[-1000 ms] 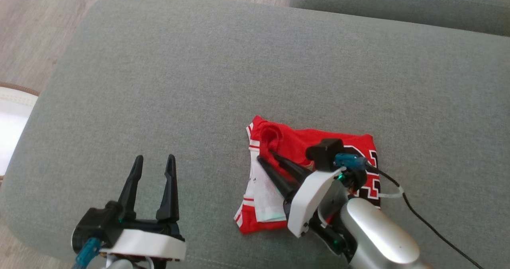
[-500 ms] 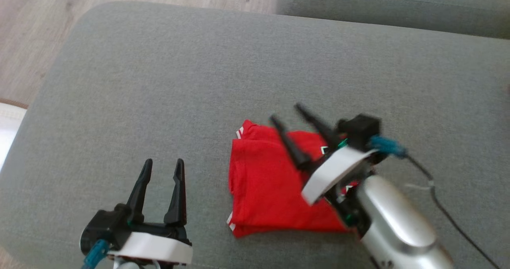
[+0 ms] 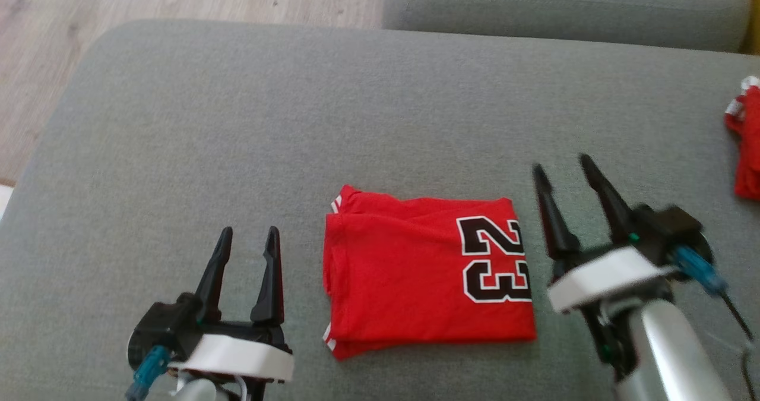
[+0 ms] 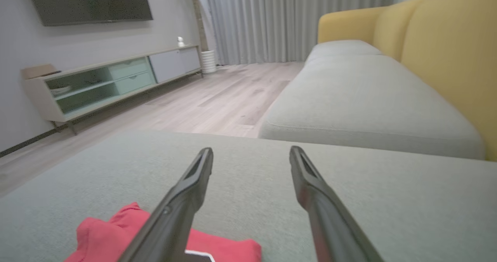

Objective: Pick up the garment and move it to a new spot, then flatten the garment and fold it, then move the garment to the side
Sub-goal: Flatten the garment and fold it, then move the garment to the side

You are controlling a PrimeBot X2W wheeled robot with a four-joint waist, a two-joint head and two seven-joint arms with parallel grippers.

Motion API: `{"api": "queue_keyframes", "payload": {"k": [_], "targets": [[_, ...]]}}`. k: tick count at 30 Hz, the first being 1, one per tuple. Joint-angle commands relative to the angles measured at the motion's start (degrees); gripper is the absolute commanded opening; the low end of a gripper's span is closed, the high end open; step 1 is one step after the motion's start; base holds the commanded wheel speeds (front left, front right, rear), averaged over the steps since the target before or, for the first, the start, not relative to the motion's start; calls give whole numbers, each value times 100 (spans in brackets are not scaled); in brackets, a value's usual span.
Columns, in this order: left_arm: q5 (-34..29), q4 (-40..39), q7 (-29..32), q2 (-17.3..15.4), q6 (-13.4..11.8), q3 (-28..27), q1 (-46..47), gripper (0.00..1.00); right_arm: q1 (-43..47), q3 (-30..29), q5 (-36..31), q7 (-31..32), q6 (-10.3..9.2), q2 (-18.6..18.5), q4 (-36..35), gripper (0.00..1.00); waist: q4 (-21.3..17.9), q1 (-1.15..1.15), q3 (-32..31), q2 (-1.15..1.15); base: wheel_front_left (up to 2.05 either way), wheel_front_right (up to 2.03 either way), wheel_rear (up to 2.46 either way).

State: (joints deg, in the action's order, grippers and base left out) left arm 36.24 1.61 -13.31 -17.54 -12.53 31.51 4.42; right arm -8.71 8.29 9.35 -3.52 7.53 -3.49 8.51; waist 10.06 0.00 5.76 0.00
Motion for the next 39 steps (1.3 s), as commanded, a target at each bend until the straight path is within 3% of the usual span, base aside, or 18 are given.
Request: {"api": "queue_keyframes", "payload": {"k": [1,15,39], "targets": [[-29,-132,-86,-35,8,-237,221,100,-29,29,-59,4,-4,61,-306,100,-59,0,-58,0,0,0,0],[-60,127,-158,-22,14,-539,-219,100,1135,-581,80,-118,-4,61,-855,100,-337,0,-339,0,0,0,0],[-203,281,-168,117,173,-729,-367,100,1269,-559,157,-266,-4,61,-568,100,-340,0,-431,0,0,0,0]]}}
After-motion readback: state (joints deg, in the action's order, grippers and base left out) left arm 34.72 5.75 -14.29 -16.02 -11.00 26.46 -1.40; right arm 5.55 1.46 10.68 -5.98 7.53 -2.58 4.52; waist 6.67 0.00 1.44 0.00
